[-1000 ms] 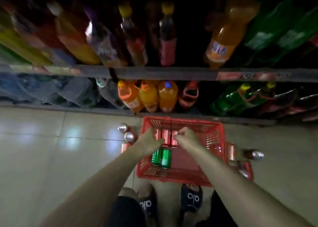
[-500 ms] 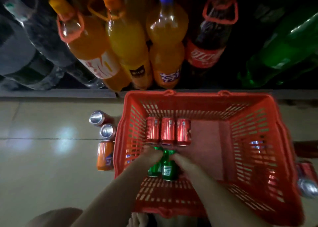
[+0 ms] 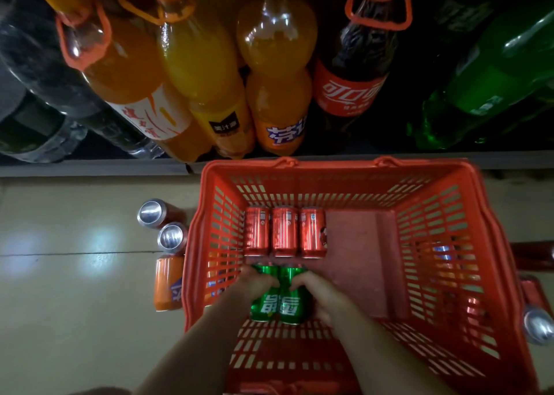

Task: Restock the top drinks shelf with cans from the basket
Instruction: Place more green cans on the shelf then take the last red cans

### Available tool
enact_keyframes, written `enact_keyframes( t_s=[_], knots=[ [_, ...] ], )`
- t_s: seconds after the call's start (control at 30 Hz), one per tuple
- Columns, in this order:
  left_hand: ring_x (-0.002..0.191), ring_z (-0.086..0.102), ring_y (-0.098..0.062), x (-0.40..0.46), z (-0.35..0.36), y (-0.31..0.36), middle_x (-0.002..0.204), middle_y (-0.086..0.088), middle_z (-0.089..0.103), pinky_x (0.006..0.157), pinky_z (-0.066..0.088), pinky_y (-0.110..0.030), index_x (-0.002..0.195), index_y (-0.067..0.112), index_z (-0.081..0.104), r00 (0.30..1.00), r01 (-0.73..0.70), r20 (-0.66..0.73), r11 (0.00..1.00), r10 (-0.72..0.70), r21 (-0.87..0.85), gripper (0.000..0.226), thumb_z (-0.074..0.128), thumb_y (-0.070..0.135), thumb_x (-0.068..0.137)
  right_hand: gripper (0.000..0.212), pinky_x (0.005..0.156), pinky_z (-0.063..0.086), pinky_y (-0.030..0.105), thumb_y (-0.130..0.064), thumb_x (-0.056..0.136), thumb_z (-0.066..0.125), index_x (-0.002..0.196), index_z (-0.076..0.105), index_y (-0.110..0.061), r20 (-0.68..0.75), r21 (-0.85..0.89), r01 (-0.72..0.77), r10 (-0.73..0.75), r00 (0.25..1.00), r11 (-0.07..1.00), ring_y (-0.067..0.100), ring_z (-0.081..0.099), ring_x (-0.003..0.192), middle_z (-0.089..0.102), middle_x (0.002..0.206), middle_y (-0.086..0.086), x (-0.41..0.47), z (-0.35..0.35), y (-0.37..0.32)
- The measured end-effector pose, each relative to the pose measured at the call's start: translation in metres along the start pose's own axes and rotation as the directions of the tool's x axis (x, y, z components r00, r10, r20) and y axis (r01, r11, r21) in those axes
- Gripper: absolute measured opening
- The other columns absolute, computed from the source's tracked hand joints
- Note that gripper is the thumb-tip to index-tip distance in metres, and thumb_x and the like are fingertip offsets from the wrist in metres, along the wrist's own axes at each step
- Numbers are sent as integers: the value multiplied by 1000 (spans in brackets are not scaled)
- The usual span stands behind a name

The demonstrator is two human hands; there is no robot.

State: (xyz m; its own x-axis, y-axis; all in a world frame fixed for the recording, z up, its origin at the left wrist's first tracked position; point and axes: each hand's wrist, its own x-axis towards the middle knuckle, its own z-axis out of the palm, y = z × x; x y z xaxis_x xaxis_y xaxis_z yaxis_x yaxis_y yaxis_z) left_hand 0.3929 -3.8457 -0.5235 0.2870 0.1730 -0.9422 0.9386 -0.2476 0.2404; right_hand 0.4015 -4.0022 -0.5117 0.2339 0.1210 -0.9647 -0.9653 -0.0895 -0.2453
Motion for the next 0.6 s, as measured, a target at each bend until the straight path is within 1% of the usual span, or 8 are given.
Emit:
enact_keyframes(
  t_s=[0.1, 0.23, 0.3, 0.33, 0.4, 0.47, 0.53, 0.6],
  knots=[
    [98, 75, -29, 4, 0, -5, 108, -13, 75, 92, 62, -50, 119, 9, 66, 999, 20, 27, 1000, -20, -22, 38, 81, 8, 84, 56, 89, 58, 47, -15, 50, 70, 105, 75, -2, 11, 0, 30, -30, 999, 1000, 35, 73, 99, 77, 103, 19, 4, -6, 3],
    [98, 75, -29, 1, 0, -7, 107, -11, 77, 92, 62, -50, 118, 12, 67, 999, -3, 40, 996, 6, -84, 43, 85, 11, 79, 64, 89, 58, 51, -16, 39, 71, 101, 74, 0, 47, 27, 46, -47, 998, 999, 38, 73, 94, 77, 100, 20, 5, -10, 4],
    [96, 76, -30, -7, 0, -3, 105, -11, 77, 91, 62, -50, 115, 13, 67, 999, -19, 41, 992, 24, -125, 42, 85, 13, 78, 58, 83, 58, 45, -17, 39, 72, 95, 75, -3, 77, 18, 48, -49, 996, 999, 33, 72, 84, 76, 91, 17, -3, -11, -1],
    [96, 75, -31, -11, 0, -1, 105, -12, 77, 92, 62, -50, 114, 14, 66, 999, -35, 33, 988, 40, -153, 41, 84, 13, 78, 56, 82, 57, 43, -17, 42, 72, 96, 74, -5, 103, 6, 48, -48, 994, 999, 31, 71, 83, 76, 91, 16, -8, -12, -5],
    [97, 75, -33, -24, -3, 5, 106, -13, 76, 92, 61, -53, 114, 17, 63, 996, -73, 42, 976, 83, -207, 41, 81, 12, 78, 57, 84, 56, 42, -15, 46, 70, 101, 72, -5, 140, 6, 54, -55, 989, 999, 30, 69, 85, 75, 94, 16, -21, -14, -15],
    [96, 75, -36, -43, -10, 14, 105, -16, 76, 91, 61, -56, 113, 17, 64, 990, -111, 51, 956, 129, -270, 40, 80, 11, 76, 63, 85, 56, 43, -12, 48, 68, 110, 70, -3, 162, 29, 55, -59, 985, 998, 32, 69, 87, 73, 97, 18, -40, -14, -27],
    [97, 75, -38, -70, -21, 25, 106, -18, 77, 88, 63, -55, 116, 16, 65, 983, -150, 54, 935, 176, -321, 49, 80, 12, 69, 74, 93, 56, 48, -10, 47, 68, 120, 66, 2, 171, 21, 64, -66, 983, 998, 34, 68, 93, 71, 103, 20, -67, -13, -41],
    [98, 74, -36, -110, -36, 40, 108, -18, 76, 80, 64, -47, 122, 13, 65, 968, -194, 84, 914, 238, -357, 53, 77, 8, 70, 74, 103, 51, 53, -9, 50, 69, 123, 65, 2, 173, 17, 99, -101, 980, 995, 35, 67, 99, 71, 108, 21, -108, -11, -58]
  ],
)
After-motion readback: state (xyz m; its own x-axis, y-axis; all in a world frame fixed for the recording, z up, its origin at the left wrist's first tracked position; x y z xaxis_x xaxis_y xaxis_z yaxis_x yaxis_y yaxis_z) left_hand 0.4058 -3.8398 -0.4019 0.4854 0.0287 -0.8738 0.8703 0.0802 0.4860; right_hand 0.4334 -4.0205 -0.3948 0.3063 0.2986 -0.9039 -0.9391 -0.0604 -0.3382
